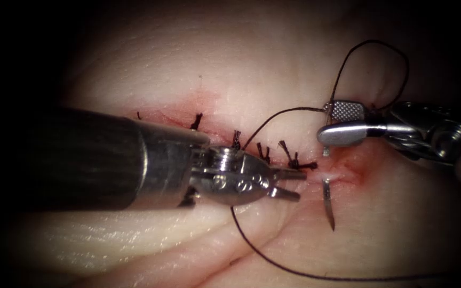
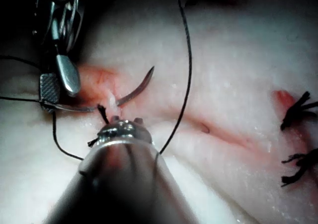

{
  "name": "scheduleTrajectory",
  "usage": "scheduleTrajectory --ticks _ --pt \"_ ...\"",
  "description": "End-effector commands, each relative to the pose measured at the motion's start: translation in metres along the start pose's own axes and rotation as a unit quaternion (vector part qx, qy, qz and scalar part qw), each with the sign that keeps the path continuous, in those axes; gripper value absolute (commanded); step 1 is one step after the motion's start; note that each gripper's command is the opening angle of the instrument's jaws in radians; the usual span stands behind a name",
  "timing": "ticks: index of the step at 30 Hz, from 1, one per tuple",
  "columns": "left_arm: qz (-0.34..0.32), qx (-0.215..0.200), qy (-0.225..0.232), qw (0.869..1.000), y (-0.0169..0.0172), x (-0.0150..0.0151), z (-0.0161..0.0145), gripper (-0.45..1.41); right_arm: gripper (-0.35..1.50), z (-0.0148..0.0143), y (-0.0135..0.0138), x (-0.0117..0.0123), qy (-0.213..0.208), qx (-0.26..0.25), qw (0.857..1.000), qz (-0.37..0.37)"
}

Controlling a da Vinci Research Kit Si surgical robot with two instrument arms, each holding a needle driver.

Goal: Wound Closure

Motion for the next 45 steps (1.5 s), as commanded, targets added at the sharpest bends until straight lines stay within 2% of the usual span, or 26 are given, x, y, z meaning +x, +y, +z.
scheduleTrajectory --ticks 1,3,5,16,18,22,24,27,30,38,45 --pt "0.009 0.001 0.005 1.000 -0.0002 0.0000 0.0006 0.49 1.30 -0.0001 0.0003 0.0002 0.001 0.008 1.000 0.001" --pt "0.020 0.007 0.022 1.000 -0.0001 0.0003 0.0006 0.66 1.23 -0.0010 0.0004 0.0003 -0.002 0.012 1.000 0.004" --pt "0.033 0.012 0.038 0.999 -0.0002 0.0006 0.0007 0.71 1.21 -0.0018 0.0005 0.0003 0.003 0.016 1.000 0.005" --pt "0.094 0.027 0.087 0.991 -0.0001 0.0016 0.0016 0.52 1.16 -0.0062 0.0009 -0.0002 0.019 0.029 0.999 0.011" --pt "0.094 0.039 0.098 0.990 -0.0002 0.0018 0.0018 0.37 1.15 -0.0070 0.0011 -0.0001 0.025 0.028 0.999 0.013" --pt "0.092 0.056 0.113 0.988 -0.0006 0.0021 0.0020 0.31 1.10 -0.0083 0.0012 0.0001 0.025 0.025 0.999 0.015" --pt "0.089 0.065 0.116 0.987 -0.0011 0.0022 0.0019 0.36 1.08 -0.0086 0.0013 0.0001 0.025 0.022 0.999 0.015" --pt "0.083 0.085 0.119 0.986 -0.0018 0.0024 0.0013 0.31 1.03 -0.0089 0.0011 -0.0001 0.024 0.022 0.999 0.015" --pt "0.082 0.087 0.121 0.985 -0.0018 0.0026 0.0013 0.29 1.03 -0.0089 0.0010 -0.0002 0.024 0.022 0.999 0.015" --pt "0.093 0.063 0.124 0.986 -0.0001 0.0030 0.0023 0.34 1.01 -0.0086 0.0010 0.0001 0.024 0.020 0.999 0.019" --pt "0.100 0.050 0.123 0.986 0.0013 0.0038 0.0021 0.41 0.98 -0.0085 0.0011 -0.0003 0.024 0.020 0.999 0.017"
